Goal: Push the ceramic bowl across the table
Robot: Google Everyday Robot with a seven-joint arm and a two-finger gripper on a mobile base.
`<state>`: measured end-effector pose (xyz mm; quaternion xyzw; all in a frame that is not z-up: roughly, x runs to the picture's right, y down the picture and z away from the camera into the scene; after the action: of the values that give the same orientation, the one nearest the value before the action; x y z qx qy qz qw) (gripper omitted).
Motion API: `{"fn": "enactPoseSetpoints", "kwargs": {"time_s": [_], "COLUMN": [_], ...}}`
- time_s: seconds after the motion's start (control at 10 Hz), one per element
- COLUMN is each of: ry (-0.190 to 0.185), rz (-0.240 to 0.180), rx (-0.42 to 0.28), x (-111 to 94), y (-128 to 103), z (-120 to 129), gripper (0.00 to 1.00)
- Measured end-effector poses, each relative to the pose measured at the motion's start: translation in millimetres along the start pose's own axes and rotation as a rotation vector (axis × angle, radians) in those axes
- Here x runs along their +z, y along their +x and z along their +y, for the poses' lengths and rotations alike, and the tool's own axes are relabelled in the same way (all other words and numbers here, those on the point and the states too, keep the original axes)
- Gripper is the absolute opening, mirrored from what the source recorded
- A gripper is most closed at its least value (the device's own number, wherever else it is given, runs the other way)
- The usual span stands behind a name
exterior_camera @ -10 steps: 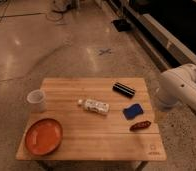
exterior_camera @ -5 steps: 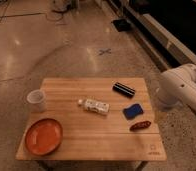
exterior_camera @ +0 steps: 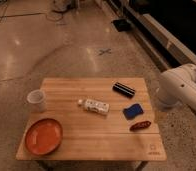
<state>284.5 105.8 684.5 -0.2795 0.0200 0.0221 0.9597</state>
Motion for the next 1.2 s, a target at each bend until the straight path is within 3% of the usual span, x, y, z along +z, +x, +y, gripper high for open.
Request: {"fn": "enactPoseSetpoints", "kwargs": {"time_s": [0.5, 0.7, 1.0, 1.2], "ry": [0.000, 0.005, -0.002, -0.012], "rz": [0.000, 0.002, -0.018, -0.032], "rx": [0.001, -0.024, -0.123, -0.217], "x": [0, 5, 20, 31], "y": [0, -10, -69, -128], "z": [0, 2, 3, 1], "gripper": [0.65, 0.65, 0.65, 0.65]}}
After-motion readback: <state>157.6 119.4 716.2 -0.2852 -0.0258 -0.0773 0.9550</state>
